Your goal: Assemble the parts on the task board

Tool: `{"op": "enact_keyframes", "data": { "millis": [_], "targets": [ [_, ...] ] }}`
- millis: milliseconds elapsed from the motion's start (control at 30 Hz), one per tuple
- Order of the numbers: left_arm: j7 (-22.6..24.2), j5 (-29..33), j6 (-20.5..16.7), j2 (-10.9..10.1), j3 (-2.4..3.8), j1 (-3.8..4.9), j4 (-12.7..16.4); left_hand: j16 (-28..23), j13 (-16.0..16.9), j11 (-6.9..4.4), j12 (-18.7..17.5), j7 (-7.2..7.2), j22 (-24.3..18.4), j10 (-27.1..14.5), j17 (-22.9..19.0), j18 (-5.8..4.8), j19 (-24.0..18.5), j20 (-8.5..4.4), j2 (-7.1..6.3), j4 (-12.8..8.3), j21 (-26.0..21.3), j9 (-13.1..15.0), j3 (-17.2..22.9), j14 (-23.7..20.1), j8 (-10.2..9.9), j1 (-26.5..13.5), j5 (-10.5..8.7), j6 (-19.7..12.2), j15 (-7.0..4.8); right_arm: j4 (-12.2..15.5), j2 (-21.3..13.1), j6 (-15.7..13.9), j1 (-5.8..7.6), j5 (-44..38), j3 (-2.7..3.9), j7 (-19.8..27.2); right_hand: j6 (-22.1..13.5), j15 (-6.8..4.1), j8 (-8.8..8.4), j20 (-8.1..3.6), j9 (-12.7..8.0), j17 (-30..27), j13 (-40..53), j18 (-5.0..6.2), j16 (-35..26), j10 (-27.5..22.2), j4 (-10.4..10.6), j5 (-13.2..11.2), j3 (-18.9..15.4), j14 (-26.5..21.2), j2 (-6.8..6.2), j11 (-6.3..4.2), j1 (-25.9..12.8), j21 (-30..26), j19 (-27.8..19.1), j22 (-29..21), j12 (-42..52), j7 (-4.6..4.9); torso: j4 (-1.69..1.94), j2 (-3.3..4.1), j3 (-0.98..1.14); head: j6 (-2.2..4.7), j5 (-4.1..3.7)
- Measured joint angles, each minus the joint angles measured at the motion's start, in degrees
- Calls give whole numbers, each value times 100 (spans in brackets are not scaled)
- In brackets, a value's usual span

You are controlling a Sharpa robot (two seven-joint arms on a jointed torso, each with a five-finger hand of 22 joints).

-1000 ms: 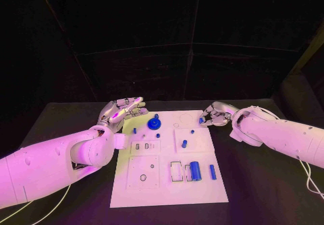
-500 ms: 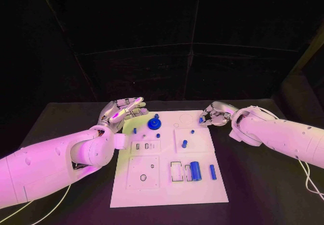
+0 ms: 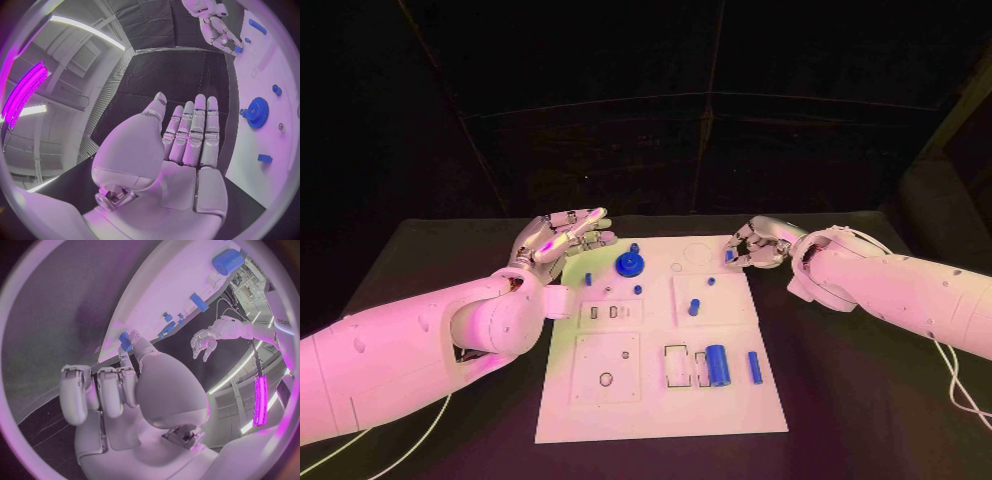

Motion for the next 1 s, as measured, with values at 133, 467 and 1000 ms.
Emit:
{"op": "enact_keyframes", "data": {
  "millis": [133,467,1000],
  "targets": [
    [-3,0,1,0,0,0,0,0,0,0,0,0,0,0,0,0,0,0,0,0,0,0,0,0,0,0,0,0,0,-3,1,0,0,0,0,-1,101,0,53,0,21,0,0,0,0,0,-10,0,10,0,0,0,0,0,0,0,0,-28,0,0,1,-5,-1],
    [-10,0,3,0,0,0,-2,0,0,0,0,0,1,0,0,0,0,0,0,0,0,0,0,0,0,0,0,0,0,2,-4,-8,0,-1,1,-20,349,-21,151,-24,42,0,0,0,0,-1,-37,0,120,-21,160,-42,9,0,19,0,0,-127,-3,0,2,-21,-8],
    [-18,0,3,-12,-1,0,-11,0,0,0,-24,0,-6,0,7,0,0,0,0,0,0,0,0,0,0,0,0,0,0,401,-156,-508,-1,59,0,46,591,-155,301,-157,57,0,0,-1,0,-11,-44,212,381,-10,355,-175,-4,0,12,0,89,-169,-8,-7,2,-25,-5]
  ]
}}
